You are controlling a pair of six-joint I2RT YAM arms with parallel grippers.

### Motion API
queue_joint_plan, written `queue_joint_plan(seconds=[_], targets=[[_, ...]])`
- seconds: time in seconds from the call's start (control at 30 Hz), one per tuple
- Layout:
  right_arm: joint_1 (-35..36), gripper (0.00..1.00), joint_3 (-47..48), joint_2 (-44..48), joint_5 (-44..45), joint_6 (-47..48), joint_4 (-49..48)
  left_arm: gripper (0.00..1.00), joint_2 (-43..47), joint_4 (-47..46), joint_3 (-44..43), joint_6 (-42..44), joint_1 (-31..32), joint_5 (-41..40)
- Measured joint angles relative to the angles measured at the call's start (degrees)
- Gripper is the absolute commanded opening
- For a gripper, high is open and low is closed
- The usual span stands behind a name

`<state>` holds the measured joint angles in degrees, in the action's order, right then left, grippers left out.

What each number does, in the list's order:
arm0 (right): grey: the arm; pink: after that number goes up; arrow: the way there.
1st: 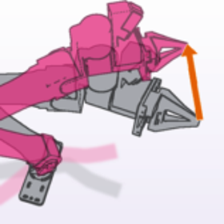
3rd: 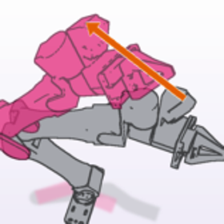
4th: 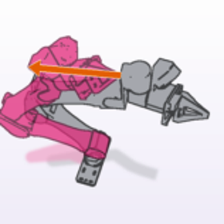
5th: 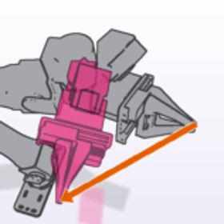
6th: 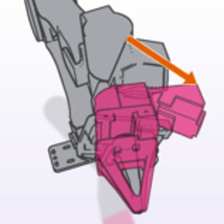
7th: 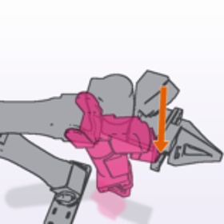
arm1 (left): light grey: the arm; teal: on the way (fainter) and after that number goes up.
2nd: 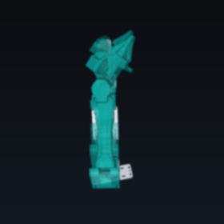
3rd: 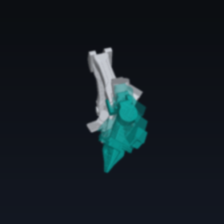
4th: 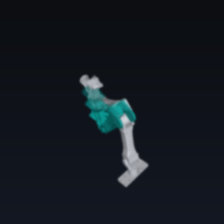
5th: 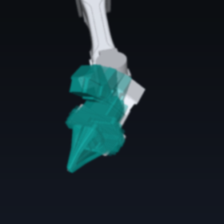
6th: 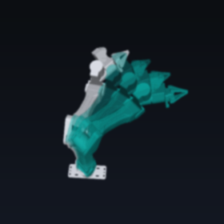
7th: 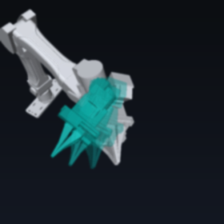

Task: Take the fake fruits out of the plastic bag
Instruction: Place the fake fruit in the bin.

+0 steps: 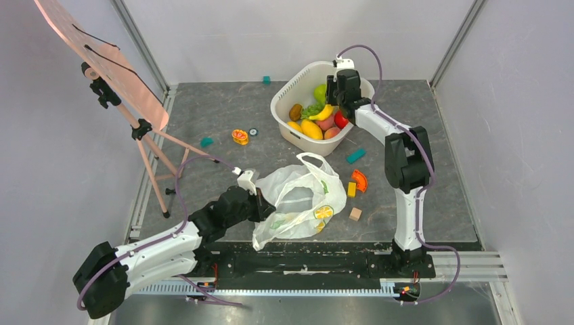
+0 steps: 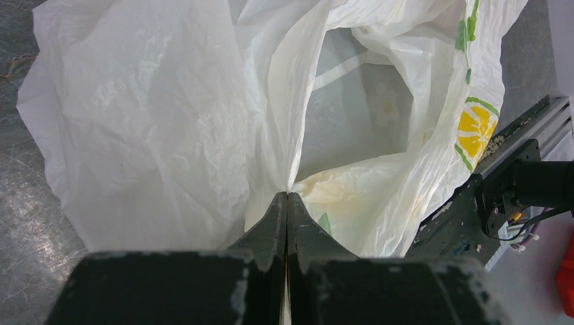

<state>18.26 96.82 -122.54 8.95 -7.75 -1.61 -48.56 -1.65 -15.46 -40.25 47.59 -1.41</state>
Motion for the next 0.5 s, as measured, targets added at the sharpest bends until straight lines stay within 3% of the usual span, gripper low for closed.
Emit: queue_joint_plan(seconds=[0.27,0.5], targets=[[-0.07,0.50,1.44,-1.40,-2.03,-1.70,1.46,0.02,0.39,0.52,-0.02,0.02,0.00,0.00],[-0.57,0.59,1.44,-2.05,-2.91,-1.49,2.40,0.02,0.52,1.09,-0.02,0.02,0.00,-0.02]])
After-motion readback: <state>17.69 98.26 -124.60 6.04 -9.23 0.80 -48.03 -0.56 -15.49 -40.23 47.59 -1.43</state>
